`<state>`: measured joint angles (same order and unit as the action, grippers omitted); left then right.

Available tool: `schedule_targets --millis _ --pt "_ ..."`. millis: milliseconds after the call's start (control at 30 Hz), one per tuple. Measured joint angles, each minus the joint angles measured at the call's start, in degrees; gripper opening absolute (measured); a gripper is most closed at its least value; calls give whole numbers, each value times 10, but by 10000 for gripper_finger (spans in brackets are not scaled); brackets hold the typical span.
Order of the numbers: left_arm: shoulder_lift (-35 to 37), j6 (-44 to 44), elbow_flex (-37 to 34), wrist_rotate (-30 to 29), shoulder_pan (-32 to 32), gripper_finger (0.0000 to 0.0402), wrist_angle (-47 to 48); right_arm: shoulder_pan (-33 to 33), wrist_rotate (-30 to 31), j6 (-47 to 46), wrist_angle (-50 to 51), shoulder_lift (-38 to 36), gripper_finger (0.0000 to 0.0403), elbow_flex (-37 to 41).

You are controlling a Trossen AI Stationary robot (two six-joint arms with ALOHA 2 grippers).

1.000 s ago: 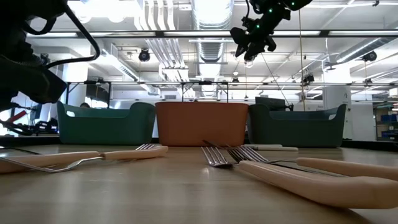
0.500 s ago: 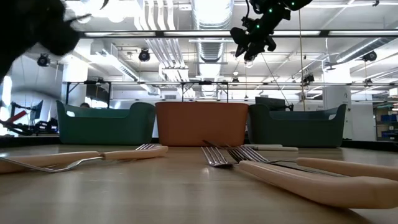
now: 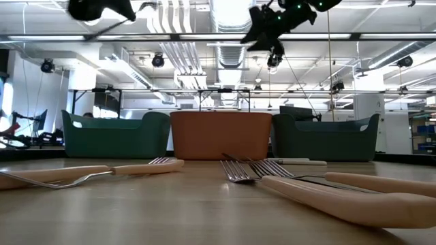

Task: Sort silverware by color (type)
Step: Put the black fork into the orange bin

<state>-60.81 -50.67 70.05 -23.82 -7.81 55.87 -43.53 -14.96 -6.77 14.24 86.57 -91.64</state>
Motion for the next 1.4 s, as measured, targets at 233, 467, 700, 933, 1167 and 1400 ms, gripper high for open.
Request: schedule_targets --millis 233,467,700,933,1167,1400 --pt "-3 354 83 36 202 0 -90 5 -131 -91 -130 19 201 0" --pt "-38 513 111 65 366 0 -252 28 -200 -198 -275 64 201 0" --pt "-116 501 117 62 404 0 -370 58 -155 -222 -365 97 201 0" --pt "-192 476 138 58 403 0 -416 71 -109 -183 -379 103 201 0" --pt "-227 476 156 61 401 0 -466 78 -68 -135 -384 101 201 0" --pt "-245 483 157 64 385 0 -487 78 -59 -121 -387 100 201 0"
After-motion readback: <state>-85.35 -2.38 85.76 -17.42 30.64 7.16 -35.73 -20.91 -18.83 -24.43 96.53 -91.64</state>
